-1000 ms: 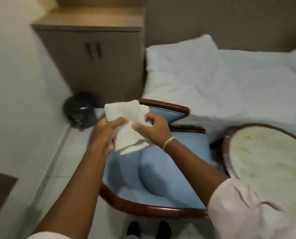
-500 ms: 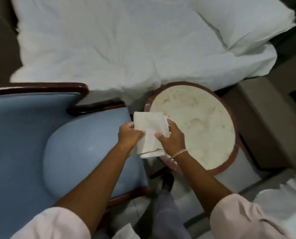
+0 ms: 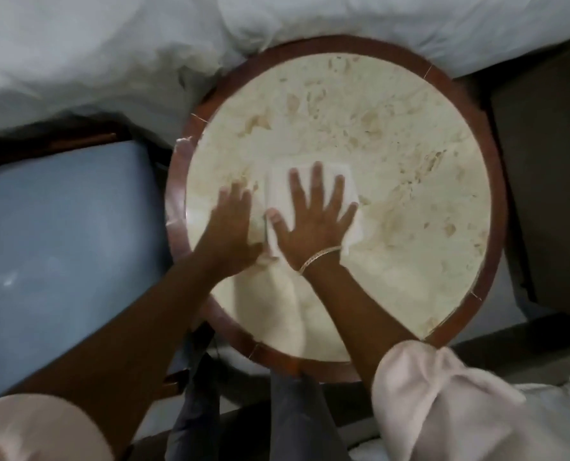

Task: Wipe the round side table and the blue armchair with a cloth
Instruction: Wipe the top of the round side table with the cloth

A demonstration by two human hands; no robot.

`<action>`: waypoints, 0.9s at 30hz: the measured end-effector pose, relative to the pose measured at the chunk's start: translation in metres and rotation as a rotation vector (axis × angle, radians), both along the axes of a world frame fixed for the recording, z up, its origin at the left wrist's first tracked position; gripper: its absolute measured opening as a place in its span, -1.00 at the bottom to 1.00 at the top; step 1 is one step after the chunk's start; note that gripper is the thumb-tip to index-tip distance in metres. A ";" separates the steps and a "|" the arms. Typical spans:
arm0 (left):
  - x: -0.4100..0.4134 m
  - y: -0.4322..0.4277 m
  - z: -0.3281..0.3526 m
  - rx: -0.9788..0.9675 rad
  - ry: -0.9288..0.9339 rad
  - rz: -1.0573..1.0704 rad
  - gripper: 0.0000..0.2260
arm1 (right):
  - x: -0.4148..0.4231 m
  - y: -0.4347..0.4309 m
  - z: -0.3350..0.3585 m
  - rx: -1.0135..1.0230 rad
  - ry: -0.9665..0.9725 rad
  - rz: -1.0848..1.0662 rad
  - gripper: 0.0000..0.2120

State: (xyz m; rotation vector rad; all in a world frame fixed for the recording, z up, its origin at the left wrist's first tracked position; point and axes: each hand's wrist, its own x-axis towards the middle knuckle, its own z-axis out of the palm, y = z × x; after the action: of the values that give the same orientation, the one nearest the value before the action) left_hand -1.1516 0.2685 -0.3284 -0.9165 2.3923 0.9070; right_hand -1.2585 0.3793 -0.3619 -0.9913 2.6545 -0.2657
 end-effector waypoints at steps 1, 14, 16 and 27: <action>0.000 -0.005 -0.008 -0.058 -0.041 -0.092 0.05 | 0.000 0.005 -0.007 0.017 0.036 0.029 -0.33; -0.068 -0.020 -0.013 0.047 -0.413 -0.142 0.64 | -0.110 0.021 -0.014 0.076 0.168 0.069 -0.31; -0.076 -0.021 -0.003 0.073 -0.452 -0.137 0.62 | -0.079 0.072 -0.005 0.118 0.120 0.194 -0.30; -0.078 -0.022 -0.003 0.085 -0.504 -0.119 0.61 | -0.185 -0.093 -0.013 0.039 0.066 -0.005 -0.31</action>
State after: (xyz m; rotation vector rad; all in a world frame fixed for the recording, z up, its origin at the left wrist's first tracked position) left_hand -1.2296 0.2467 -0.3310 -0.8408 1.9393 0.6349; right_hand -1.4435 0.2863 -0.3748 -0.9978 2.7112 -0.1846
